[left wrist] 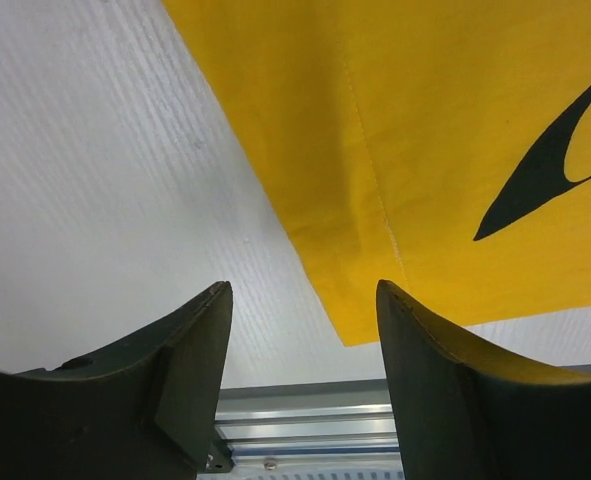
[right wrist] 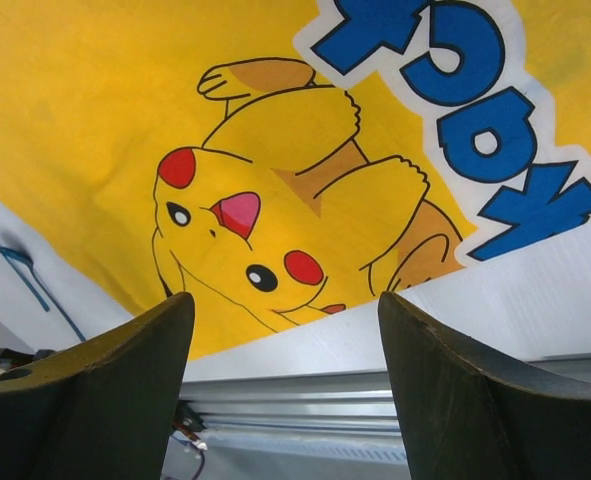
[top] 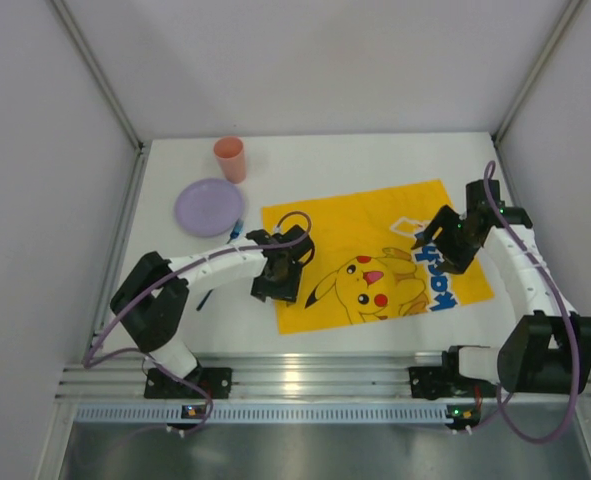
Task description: Set the dinner table for one person
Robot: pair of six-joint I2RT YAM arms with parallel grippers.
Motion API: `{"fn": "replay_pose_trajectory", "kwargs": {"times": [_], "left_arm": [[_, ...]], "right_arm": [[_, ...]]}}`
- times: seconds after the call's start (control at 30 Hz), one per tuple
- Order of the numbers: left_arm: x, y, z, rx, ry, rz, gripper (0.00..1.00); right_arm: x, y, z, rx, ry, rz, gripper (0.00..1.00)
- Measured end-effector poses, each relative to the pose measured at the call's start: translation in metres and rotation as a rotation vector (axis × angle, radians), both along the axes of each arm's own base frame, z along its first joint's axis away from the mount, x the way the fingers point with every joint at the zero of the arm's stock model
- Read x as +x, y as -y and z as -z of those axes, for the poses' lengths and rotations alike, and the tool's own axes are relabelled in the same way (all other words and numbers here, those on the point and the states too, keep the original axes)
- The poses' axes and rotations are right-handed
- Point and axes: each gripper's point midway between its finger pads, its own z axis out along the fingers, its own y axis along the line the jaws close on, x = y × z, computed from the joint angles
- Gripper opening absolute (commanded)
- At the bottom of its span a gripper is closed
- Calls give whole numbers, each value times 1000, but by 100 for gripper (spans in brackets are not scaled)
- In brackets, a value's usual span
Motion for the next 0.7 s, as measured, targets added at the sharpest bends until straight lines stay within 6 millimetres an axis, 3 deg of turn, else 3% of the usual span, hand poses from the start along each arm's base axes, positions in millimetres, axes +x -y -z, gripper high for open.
{"fn": "replay_pose_trajectory", "kwargs": {"times": [0.23,0.5,0.7], "left_arm": [[3,17,15,-60,-14,3,57],[-2,19,31,-70,-44,-3,46],[-3,27,32,-112,-53,2,3]], "right_arm": [[1,2,1,-16,0,-7,75],[-1,6,3,-38,-10,-11,75],[-2,8,4,-50,-15,-15,75]]}}
